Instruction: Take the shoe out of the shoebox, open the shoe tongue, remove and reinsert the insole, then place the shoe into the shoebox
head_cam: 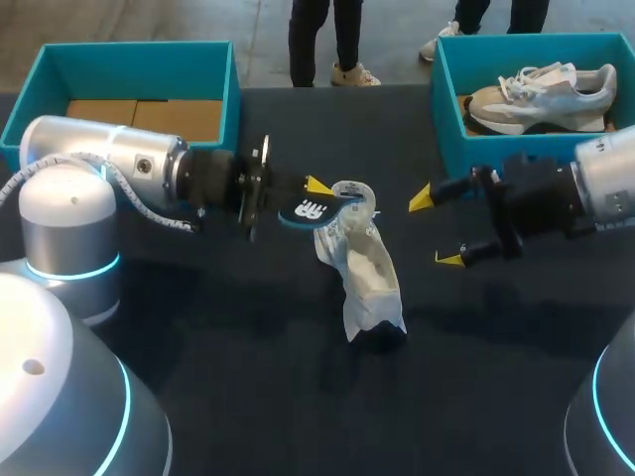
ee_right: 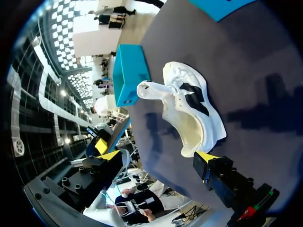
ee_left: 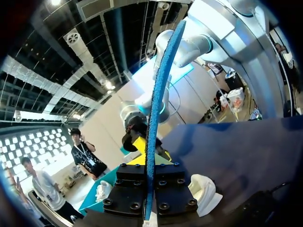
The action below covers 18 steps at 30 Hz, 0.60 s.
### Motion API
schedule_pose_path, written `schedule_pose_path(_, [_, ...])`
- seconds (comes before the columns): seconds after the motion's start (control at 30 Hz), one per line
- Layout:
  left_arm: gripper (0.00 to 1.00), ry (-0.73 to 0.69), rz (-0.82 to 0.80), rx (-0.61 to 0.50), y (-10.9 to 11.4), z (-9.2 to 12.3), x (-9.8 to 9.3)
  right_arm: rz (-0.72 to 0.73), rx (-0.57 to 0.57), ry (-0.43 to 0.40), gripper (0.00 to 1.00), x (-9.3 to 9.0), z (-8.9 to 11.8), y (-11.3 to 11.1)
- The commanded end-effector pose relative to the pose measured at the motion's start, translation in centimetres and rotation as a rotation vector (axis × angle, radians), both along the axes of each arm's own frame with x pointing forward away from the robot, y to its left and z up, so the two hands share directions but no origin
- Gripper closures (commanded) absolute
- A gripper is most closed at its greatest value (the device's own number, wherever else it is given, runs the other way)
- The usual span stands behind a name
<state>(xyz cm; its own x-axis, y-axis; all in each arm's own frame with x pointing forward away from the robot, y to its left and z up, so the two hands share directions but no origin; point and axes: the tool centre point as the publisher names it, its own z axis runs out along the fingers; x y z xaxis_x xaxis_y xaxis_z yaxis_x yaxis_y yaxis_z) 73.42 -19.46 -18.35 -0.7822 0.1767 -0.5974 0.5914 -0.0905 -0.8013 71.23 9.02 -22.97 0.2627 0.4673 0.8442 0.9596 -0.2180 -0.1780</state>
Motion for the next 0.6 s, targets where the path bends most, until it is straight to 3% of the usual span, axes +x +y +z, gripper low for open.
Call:
schedule_pose_path(0.03, [1.00,0.030,0.015,-0.011,-0.5,-0.9,-0.8,-0.032,-0.031,-0.018,0.00,-0.9,-0.8,-0.4])
schedule_pose_path(0.6, [1.00,0.160,0.062,-0.065,-1.7,-3.4,-2.0,-0.008,-0.118,-0.119,0.00,-1.8,-3.9,0.0])
